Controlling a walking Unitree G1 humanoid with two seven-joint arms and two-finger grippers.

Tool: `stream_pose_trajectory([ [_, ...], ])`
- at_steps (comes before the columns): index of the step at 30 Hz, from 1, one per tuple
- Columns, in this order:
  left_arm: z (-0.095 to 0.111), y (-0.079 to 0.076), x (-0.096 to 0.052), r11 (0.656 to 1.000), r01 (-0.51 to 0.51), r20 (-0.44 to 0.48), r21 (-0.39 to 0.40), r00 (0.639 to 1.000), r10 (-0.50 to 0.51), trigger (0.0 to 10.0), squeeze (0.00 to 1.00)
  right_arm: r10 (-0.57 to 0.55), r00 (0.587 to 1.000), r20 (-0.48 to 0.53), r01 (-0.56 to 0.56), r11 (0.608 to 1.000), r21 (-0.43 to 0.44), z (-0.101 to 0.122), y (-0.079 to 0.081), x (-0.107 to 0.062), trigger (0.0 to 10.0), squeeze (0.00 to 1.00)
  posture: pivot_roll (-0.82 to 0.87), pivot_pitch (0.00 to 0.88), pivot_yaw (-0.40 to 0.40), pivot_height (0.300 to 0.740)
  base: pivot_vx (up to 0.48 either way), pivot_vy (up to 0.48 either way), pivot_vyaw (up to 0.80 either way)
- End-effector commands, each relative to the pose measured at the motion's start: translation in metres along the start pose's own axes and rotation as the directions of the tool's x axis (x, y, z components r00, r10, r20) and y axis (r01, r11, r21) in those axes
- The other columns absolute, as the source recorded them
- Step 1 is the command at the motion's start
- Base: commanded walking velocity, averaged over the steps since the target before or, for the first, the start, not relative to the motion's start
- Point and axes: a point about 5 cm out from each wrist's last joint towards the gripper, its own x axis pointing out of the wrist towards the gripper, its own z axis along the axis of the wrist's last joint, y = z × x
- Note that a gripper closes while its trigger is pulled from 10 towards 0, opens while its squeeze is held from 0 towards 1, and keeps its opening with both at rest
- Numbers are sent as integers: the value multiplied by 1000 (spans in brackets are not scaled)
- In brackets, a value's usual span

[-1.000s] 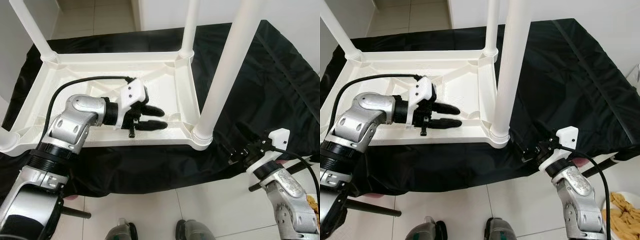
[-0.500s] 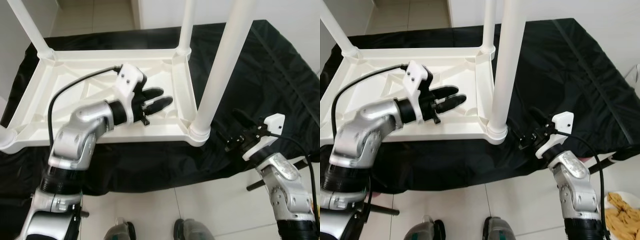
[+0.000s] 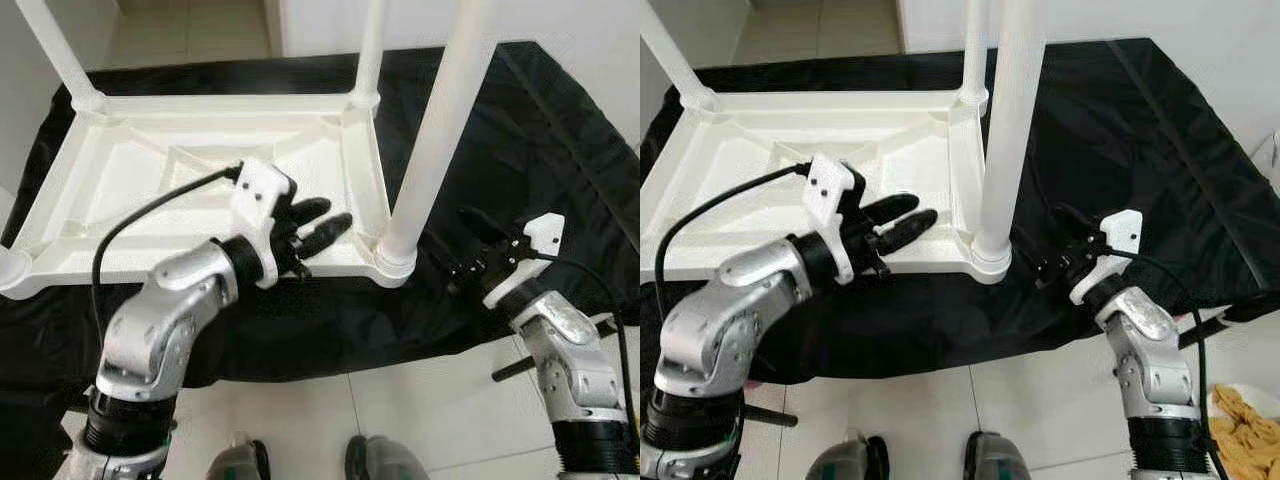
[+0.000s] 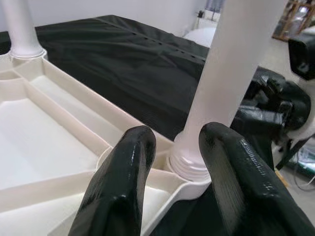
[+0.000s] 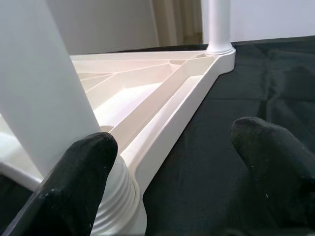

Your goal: Building children table

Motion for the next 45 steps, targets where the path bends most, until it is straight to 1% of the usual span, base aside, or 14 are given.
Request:
stream_pose_trajectory([
  [1,1,-3,-4,999,16,0,36,1000,-16,10000,0,59,998,-36,-59,998,5,-5,4,-4,10000,0,-13,142,15,740,0,0,0],
  [4,1,-5,-7,998,14,3,60,1000,-14,10000,0,88,994,-68,-87,996,16,-7,4,-11,10000,0,-16,147,13,740,0,0,0],
  [7,2,-9,-8,996,13,-1,84,1000,-13,10000,0,152,981,-117,-150,988,26,-9,6,-21,10000,0,-17,152,9,740,0,0,0],
  [11,1,-10,-8,996,6,-14,88,1000,-4,10000,0,203,968,-149,-201,979,30,-7,6,-26,10000,0,-16,154,3,740,0,0,0],
  [15,2,-13,-8,996,17,-10,91,1000,-16,10000,0,219,964,-149,-217,976,29,-4,4,-27,10000,0,-6,155,-11,740,0,0,0],
  [17,1,-17,-7,996,36,-9,83,999,-35,10000,0,219,968,-123,-218,976,20,2,2,-20,10000,0,8,155,-25,740,0,0,0],
  [23,-2,-21,-5,998,40,-7,52,999,-40,10000,0,214,973,-86,-213,977,20,7,0,-10,10000,0,16,152,-29,740,0,0,0],
  [25,-9,-27,-3,998,48,-24,43,999,-47,10000,0,215,975,-62,-213,977,28,9,0,-2,10000,0,17,152,-29,740,0,0,0],
  [26,-16,-34,-1,996,77,-47,34,996,-76,10000,0,224,974,-41,-223,974,29,11,1,7,10000,0,21,145,-27,740,0,0,0],
  [27,-16,-34,-1,996,77,-47,34,996,-76,10000,0,224,974,-41,-223,974,29,11,1,7,10000,0,21,145,-27,740,0,0,0],
  [29,-19,-37,-1,995,94,-59,18,994,-93,10000,0,230,973,-19,-229,973,25,13,2,16,10000,0,23,142,-23,740,0,0,0],
  [36,-25,-38,-2,995,103,-79,19,992,-101,10000,0,231,973,7,-231,973,25,16,2,26,10000,0,31,135,-25,740,0,0,0],
  [37,-25,-40,-1,993,117,-81,30,990,-114,10000,0,236,972,13,-236,971,33,14,4,32,10000,0,44,130,-32,740,0,0,0],
  [45,-23,-37,2,993,99,-88,69,992,-92,10000,0,237,971,12,-238,970,44,9,7,39,10000,0,47,124,-39,740,0,0,0],
])
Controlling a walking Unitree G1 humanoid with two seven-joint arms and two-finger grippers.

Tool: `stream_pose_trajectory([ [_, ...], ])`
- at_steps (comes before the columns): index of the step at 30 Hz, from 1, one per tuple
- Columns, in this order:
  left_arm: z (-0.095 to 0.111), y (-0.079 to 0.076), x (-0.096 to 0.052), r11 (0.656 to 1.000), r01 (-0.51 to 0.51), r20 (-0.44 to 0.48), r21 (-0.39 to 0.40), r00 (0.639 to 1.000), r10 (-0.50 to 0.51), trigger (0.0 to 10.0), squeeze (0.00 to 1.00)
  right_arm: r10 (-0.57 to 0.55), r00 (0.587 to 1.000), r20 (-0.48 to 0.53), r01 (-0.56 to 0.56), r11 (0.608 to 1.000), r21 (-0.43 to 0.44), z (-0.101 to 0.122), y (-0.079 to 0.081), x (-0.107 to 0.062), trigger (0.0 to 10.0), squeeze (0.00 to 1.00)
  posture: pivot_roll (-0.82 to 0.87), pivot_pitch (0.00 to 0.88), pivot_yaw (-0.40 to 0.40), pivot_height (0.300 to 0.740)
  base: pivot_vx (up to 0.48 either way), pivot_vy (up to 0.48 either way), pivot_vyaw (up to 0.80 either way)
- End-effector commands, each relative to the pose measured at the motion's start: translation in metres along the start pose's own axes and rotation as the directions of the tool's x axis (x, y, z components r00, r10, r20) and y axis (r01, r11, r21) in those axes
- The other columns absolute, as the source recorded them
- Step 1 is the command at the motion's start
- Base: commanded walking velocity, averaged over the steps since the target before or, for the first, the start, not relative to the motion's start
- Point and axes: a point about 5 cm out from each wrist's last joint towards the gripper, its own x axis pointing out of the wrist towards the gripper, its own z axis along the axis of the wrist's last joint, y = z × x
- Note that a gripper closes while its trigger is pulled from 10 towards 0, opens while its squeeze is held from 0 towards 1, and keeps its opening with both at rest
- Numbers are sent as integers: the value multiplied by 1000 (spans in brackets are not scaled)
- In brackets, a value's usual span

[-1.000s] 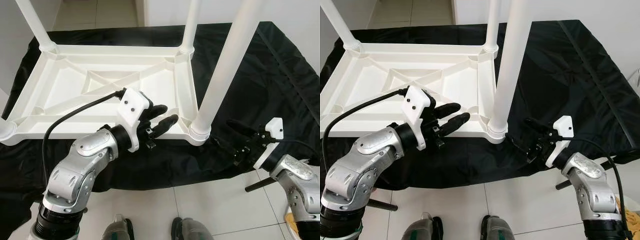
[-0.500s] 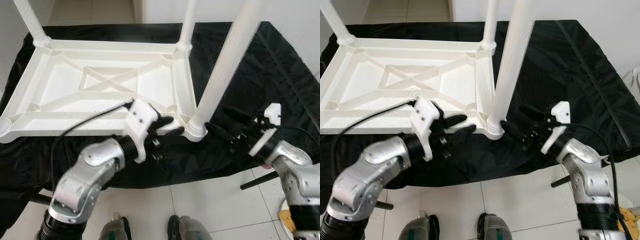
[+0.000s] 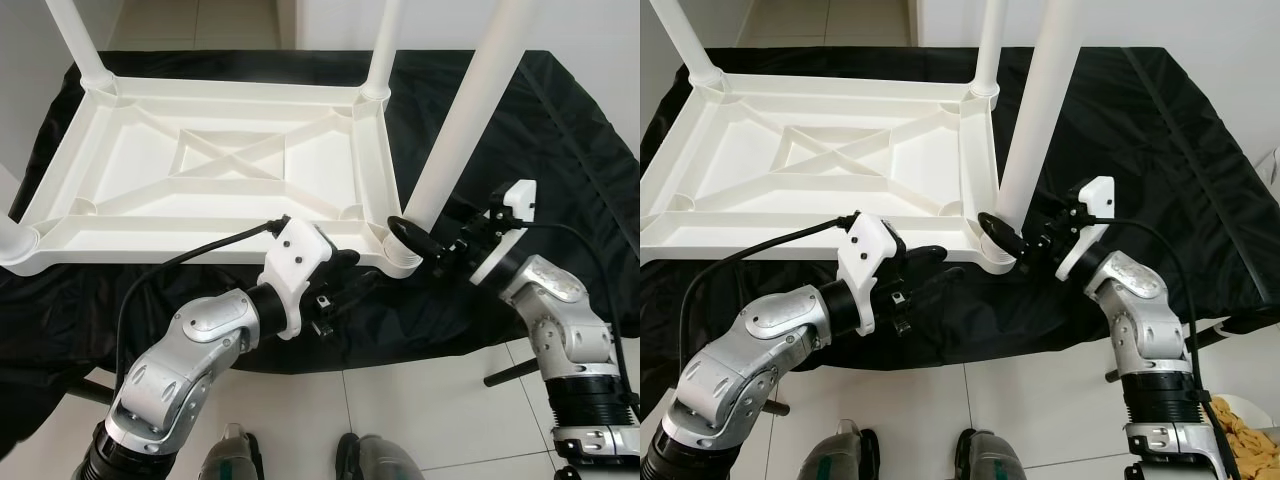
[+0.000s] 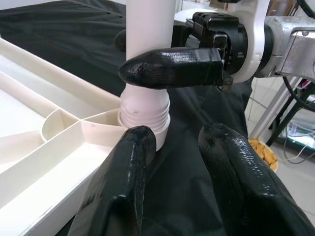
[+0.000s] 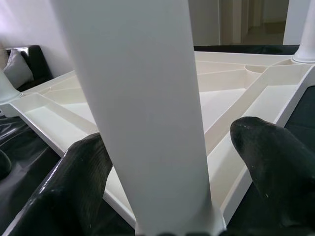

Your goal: Building children table

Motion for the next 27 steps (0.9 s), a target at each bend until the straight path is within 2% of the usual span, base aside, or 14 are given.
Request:
stream_pose_trajectory([
  [1,-3,0,2,1000,-2,-16,10,1000,2,10000,0,1,1000,-11,-1,1000,-7,-4,0,2,10000,0,47,124,-39,740,0,0,0],
  [5,-4,2,1,1000,-1,-27,13,1000,2,10000,0,-6,1000,-18,6,1000,-2,-11,-2,6,10000,0,51,118,-44,740,0,0,0],
  [23,-4,-6,5,1000,25,-21,3,999,-25,10000,0,-12,999,-47,10,999,-49,-16,-16,23,10000,0,65,94,-61,740,0,0,0],
  [24,-4,-6,5,1000,24,-20,5,1000,-24,10000,0,-9,999,-51,7,999,-49,-16,-17,23,9490,0,68,94,-63,740,0,0,0],
  [25,-3,-5,5,1000,21,-20,7,1000,-21,10000,0,-5,998,-58,2,999,-44,-17,-18,24,314,0,70,94,-64,740,0,0,0],
  [27,-3,-5,5,1000,19,-21,9,1000,-19,10000,0,-3,998,-67,1,999,-40,-19,-18,24,0,0,70,94,-64,740,0,0,0],
])
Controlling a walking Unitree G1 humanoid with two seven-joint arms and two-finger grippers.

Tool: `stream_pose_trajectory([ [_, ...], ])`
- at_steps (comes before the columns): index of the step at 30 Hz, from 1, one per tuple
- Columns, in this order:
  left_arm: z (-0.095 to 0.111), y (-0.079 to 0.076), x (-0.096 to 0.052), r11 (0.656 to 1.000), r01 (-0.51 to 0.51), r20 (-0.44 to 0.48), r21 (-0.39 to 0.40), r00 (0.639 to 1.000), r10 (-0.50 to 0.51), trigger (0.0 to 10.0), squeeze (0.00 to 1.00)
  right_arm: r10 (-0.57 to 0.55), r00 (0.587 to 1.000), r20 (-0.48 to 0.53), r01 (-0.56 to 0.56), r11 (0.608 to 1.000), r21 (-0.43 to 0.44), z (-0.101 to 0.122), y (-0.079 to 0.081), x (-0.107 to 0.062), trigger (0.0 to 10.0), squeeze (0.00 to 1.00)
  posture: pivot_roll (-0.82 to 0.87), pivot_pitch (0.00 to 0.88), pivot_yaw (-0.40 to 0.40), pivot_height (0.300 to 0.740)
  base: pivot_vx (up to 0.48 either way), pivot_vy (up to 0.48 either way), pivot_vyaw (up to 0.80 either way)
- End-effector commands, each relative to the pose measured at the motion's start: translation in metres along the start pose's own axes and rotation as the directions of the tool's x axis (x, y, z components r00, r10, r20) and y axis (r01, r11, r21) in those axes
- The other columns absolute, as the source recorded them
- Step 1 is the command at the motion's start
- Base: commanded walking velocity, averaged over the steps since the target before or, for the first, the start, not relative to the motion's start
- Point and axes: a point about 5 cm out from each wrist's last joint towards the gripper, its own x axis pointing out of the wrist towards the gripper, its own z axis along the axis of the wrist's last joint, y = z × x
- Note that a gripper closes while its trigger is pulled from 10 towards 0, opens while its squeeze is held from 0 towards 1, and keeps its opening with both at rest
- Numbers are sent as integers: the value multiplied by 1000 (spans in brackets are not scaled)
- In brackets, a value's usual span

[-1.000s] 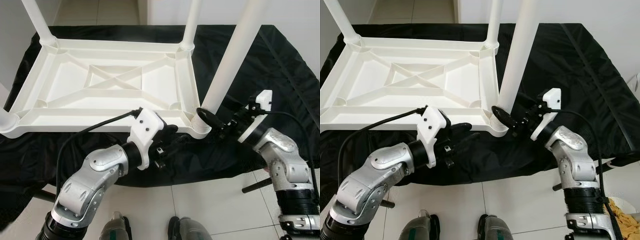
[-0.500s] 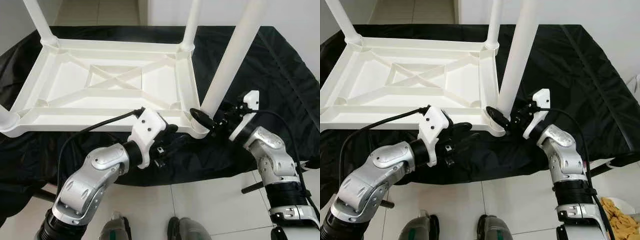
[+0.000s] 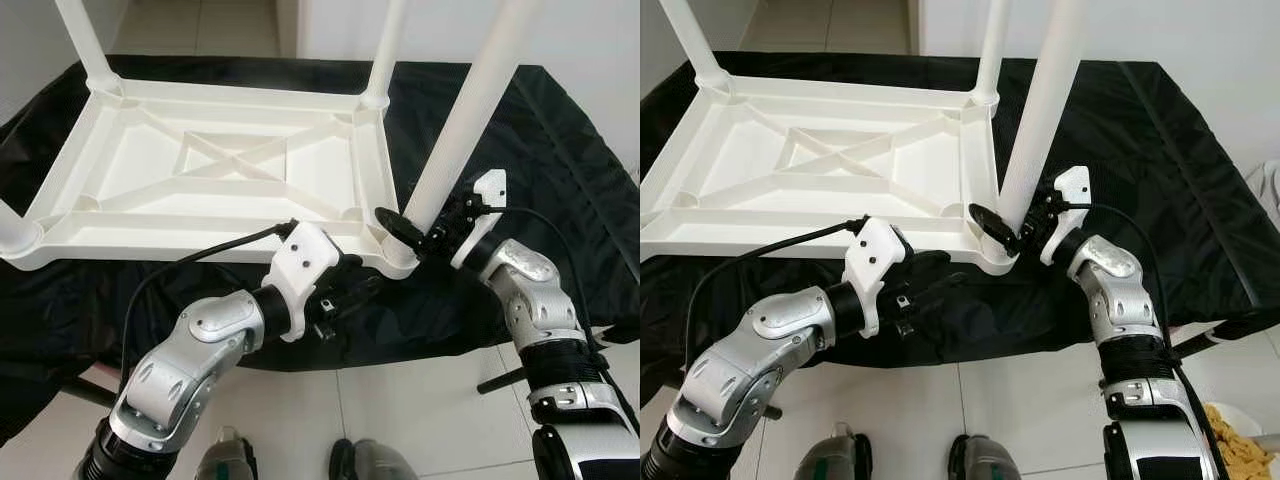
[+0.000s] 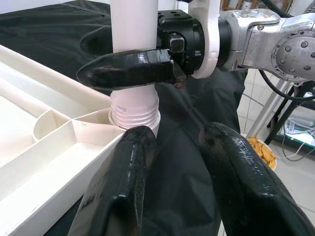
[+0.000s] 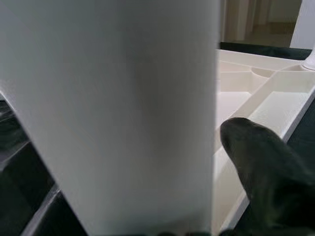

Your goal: Building children table

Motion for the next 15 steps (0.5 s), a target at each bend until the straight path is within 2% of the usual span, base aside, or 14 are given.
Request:
stream_pose_trajectory([
  [1,0,-1,1,1000,-8,-1,9,1000,8,10000,0,3,999,-33,-3,1000,4,-6,-1,-1,0,0,72,94,-66,740,0,0,0],
  [13,1,-1,2,1000,-16,-2,12,1000,16,10000,0,-59,993,-106,60,998,6,-18,-8,-12,0,0,76,100,-69,740,0,0,0],
  [14,1,-1,2,1000,-15,-2,12,1000,15,10000,0,-89,990,-107,89,996,-13,-18,-10,-14,3608,0,70,103,-66,740,0,0,0],
  [15,1,-1,2,1000,-15,-2,12,1000,15,10000,0,-89,990,-107,89,996,-13,-18,-10,-14,3608,0,70,103,-66,740,0,0,0],
])
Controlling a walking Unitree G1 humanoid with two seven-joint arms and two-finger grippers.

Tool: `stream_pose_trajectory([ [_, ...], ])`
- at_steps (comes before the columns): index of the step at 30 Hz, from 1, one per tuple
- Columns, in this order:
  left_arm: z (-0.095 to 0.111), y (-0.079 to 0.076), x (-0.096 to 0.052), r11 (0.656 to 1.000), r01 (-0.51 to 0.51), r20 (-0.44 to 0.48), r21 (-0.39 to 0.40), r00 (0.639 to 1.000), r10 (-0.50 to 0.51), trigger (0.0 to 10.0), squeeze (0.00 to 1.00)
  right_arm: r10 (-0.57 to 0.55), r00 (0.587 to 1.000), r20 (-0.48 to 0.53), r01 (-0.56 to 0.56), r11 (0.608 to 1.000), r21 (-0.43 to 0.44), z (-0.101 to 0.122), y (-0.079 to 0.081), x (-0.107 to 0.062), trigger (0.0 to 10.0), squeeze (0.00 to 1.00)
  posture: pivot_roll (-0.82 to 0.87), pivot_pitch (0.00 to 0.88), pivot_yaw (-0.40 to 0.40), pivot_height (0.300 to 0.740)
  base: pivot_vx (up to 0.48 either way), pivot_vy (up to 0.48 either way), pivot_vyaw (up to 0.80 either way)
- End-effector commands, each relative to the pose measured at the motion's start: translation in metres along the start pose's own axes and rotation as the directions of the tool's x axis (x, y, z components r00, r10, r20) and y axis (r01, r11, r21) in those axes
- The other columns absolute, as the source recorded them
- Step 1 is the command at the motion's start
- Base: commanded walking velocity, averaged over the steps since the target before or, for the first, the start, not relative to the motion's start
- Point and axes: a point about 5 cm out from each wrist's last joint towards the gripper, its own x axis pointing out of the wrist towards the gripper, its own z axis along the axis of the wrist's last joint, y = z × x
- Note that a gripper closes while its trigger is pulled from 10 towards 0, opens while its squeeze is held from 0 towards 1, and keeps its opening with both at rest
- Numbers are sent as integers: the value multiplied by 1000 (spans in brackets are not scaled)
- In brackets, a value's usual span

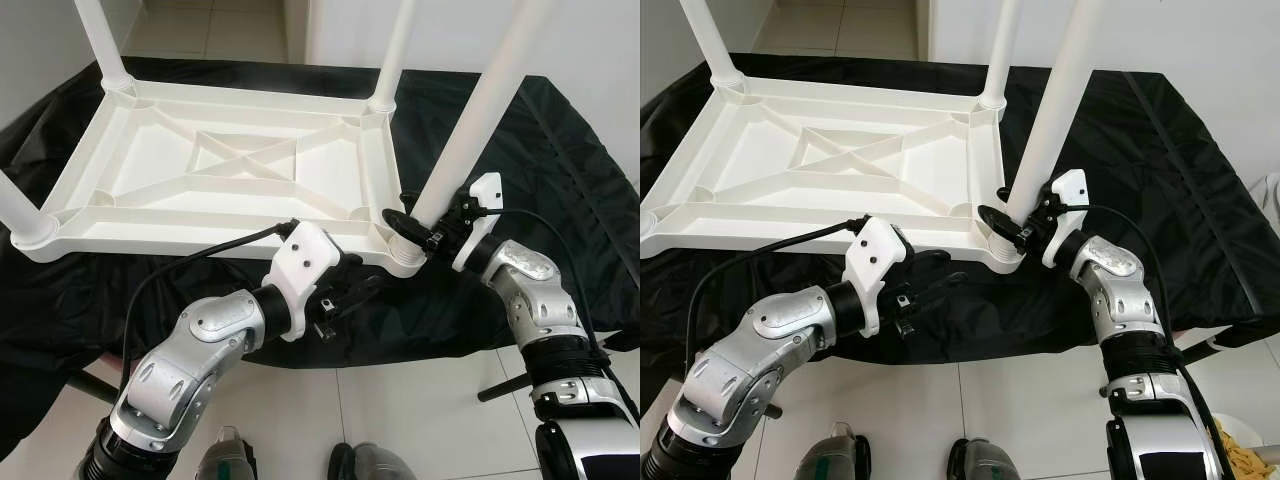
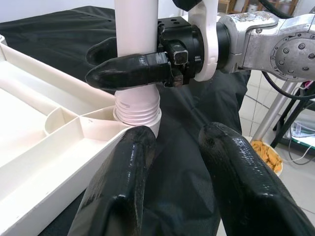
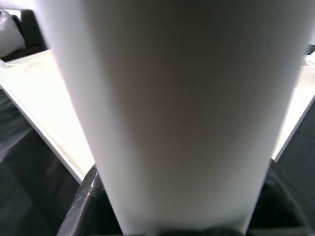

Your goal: Building children table

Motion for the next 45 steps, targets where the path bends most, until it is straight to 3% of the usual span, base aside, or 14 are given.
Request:
stream_pose_trajectory([
  [1,1,-1,1,1000,-13,-2,5,1000,13,10000,0,-85,995,-57,85,996,-2,-12,-7,-10,3608,0,70,103,-66,740,0,0,0],
  [2,1,-1,1,1000,-11,-1,4,1000,11,10000,0,-152,986,-61,152,988,-9,-12,-10,-10,10000,0,65,106,-65,740,0,0,0],
  [12,0,-2,3,1000,-3,0,-3,1000,3,10000,0,-330,942,-68,333,942,39,-16,-8,-9,10000,0,56,109,-59,740,0,0,0],
  [20,0,-3,3,1000,4,-4,-4,1000,-4,10000,0,-503,862,-55,506,852,132,-19,11,-1,10000,0,51,112,-52,740,0,0,0],
  [23,0,-3,3,1000,7,-6,-7,1000,-7,10000,0,-609,788,-85,613,768,184,-20,11,1,10000,0,50,113,-49,740,0,0,0],
  [27,0,-3,3,1000,8,-6,-8,1000,-8,10000,0,-675,732,-96,680,712,175,-20,14,4,10000,0,47,112,-47,740,0,0,0],
  [29,0,-3,3,1000,10,-6,-11,1000,-10,10000,0,-747,655,-113,754,636,166,-21,18,7,10000,0,46,110,-46,740,0,0,0],
  [30,0,-3,3,1000,10,-6,-11,1000,-10,10000,0,-747,655,-113,754,636,166,-21,18,7,10000,0,46,110,-46,740,0,0,0],
  [31,0,-3,4,1000,12,-5,-12,1000,-12,10000,0,-781,610,-132,791,591,159,-23,21,9,10000,0,44,109,-47,740,0,0,0],
  [34,0,-4,4,1000,14,-4,-14,1000,-14,10000,0,-814,559,-156,829,541,142,-25,26,13,10000,0,44,109,-47,740,0,0,0],
  [38,0,-4,6,1000,17,-1,-13,1000,-17,10000,0,-811,558,-176,829,534,164,-24,38,20,10000,0,44,99,-54,740,0,0,0],
  [42,0,-3,7,1000,14,2,-13,1000,-14,10000,0,-812,557,-176,830,534,164,-24,37,20,10000,0,45,90,-61,740,0,0,0],
  [43,0,-3,7,1000,12,4,-15,1000,-12,10000,0,-806,566,-173,823,541,173,-23,36,19,10000,1000,45,88,-64,740,0,0,0],
  [45,1,-3,7,1000,10,6,-17,1000,-10,10000,0,-799,581,-158,812,553,187,-22,34,18,10000,1000,46,85,-66,740,0,0,0],
])
